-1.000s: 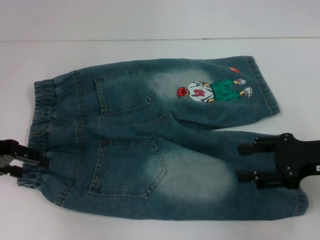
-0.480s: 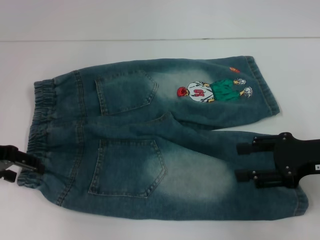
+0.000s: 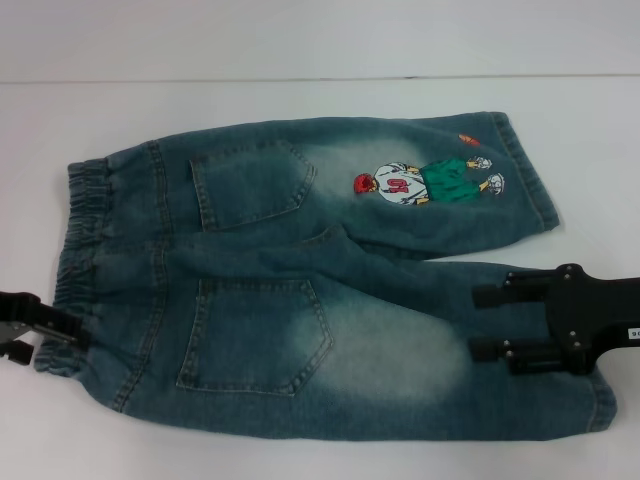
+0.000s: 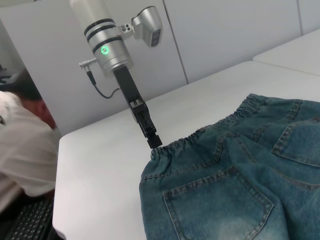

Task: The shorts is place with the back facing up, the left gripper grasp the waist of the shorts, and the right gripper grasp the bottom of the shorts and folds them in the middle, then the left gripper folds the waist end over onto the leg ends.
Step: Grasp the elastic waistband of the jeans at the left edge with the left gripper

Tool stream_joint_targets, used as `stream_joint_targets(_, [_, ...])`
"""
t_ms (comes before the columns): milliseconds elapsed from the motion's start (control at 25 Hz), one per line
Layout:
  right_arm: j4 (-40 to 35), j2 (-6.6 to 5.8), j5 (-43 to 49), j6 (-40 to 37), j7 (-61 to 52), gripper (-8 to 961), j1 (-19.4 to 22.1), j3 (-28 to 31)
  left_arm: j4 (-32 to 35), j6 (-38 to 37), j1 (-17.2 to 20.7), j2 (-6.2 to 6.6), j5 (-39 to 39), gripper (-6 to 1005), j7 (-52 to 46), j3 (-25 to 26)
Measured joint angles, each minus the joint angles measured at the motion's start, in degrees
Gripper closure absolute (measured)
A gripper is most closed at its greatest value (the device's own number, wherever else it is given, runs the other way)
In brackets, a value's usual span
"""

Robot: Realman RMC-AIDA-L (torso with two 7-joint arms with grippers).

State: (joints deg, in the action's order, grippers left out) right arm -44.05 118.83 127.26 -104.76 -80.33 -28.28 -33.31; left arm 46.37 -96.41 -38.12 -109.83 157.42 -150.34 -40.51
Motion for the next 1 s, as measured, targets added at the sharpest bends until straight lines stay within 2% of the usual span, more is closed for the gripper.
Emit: stream_joint_targets(1000, [-0.2, 0.0, 0.0, -0.1, 0.2, 227, 0.1, 0.0, -0.5, 0.0, -2.2, -1.57, 1.7, 118, 0.4, -0.1])
